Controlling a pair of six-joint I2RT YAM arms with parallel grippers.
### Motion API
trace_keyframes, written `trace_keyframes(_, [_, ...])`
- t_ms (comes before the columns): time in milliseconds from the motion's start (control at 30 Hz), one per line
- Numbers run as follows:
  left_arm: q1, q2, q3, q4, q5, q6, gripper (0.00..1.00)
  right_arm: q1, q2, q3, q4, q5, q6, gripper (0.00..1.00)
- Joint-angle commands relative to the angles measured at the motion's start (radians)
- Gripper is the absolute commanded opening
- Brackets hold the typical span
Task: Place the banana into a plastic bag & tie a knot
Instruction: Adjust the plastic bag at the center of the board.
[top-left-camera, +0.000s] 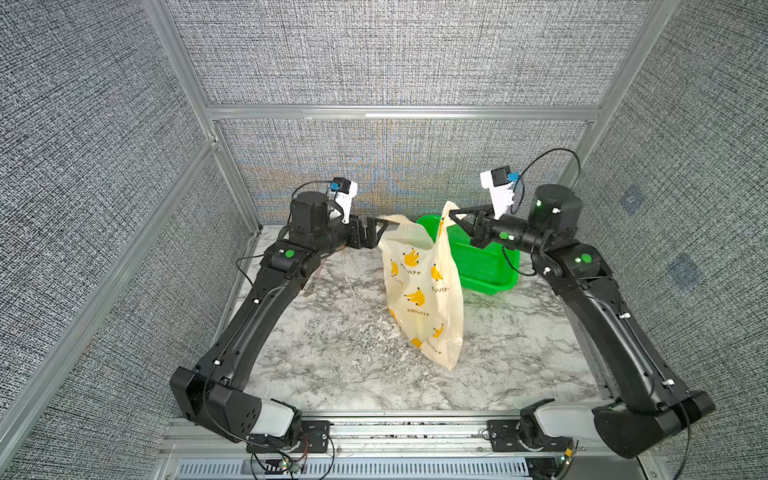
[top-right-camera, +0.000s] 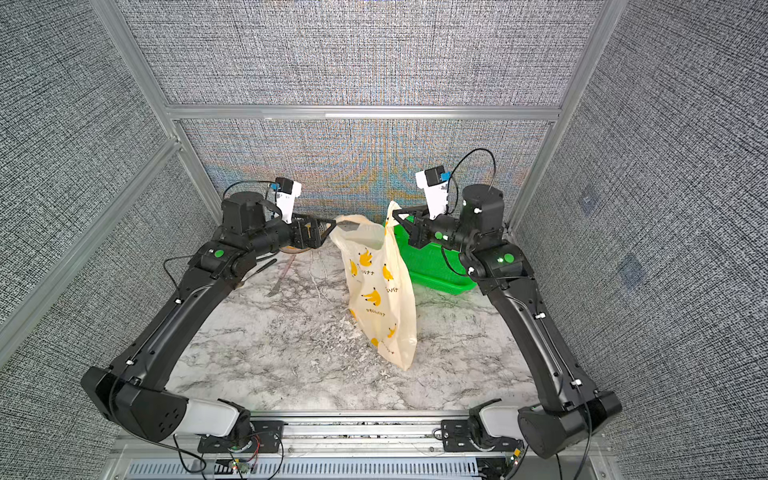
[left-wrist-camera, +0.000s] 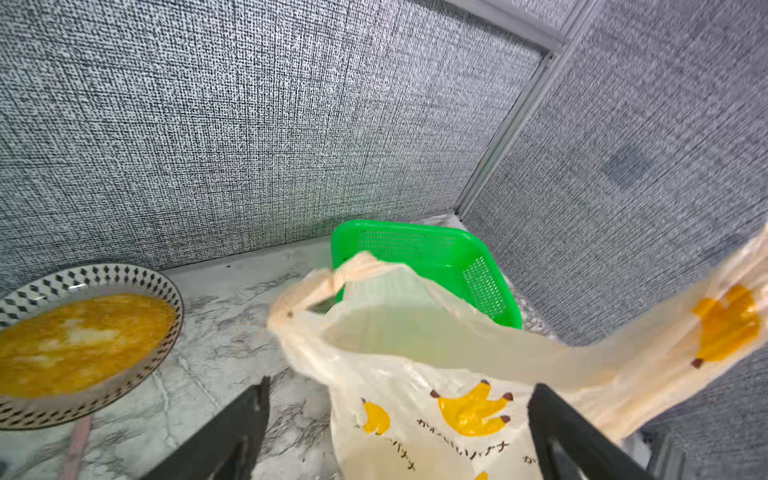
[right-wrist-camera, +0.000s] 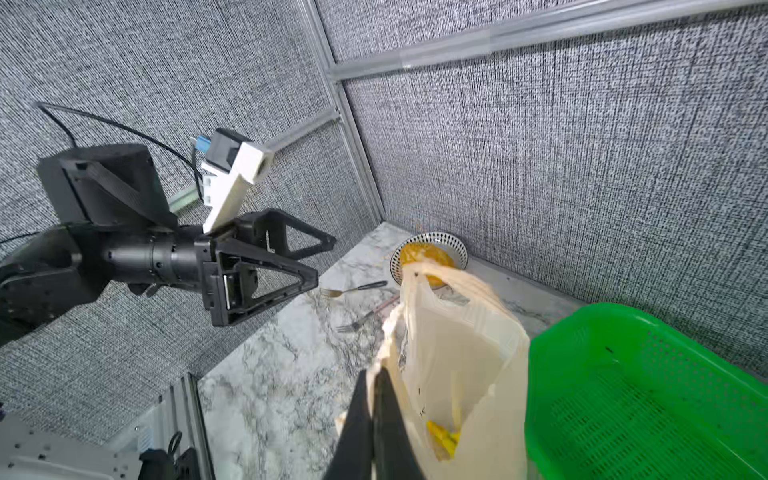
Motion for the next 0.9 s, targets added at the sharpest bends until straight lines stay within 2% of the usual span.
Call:
trace_keyframes(0, [-0.017, 0.009, 0.037, -0.09, -0.075, 0.211, 0.99, 0.004, -0.008, -0.009, -0.095, -0.008, -0.072, 0.0])
trace_keyframes(200, [-0.103, 0.142, 0.205, -0.229, -0.328, 0.399, 0.99, 0.005, -0.031, -0.061, -0.086, 0.0, -0.078, 0.0])
trace_keyframes(300, [-0.137, 0.242, 0.32, -0.292, -0.371, 0.459, 0.99, 0.004, -0.038, -0.088, -0.07, 0.0, -0.072, 0.0])
trace_keyframes(433, [-0.158, 0.372, 0.481, -0.429, -0.326, 0.512, 0.97, 0.005, -0.043, -0.11, -0.06, 0.005, -0.067, 0.0])
trace_keyframes(633, [-0.158, 0.493, 0.655, -0.621, -0.212, 0.517, 0.91, 0.003, -0.047, -0.131, -0.057, 0.017, -0.07, 0.0])
trace_keyframes(767, [-0.16, 0.455, 0.62, -0.606, -0.129, 0.494, 0.89, 0.002, -0.049, -0.144, -0.06, 0.019, -0.077, 0.0])
trace_keyframes(867, [-0.165, 0.418, 0.557, -0.543, -0.108, 0.489, 0.89, 0.001, -0.053, -0.157, -0.058, 0.022, -0.081, 0.0])
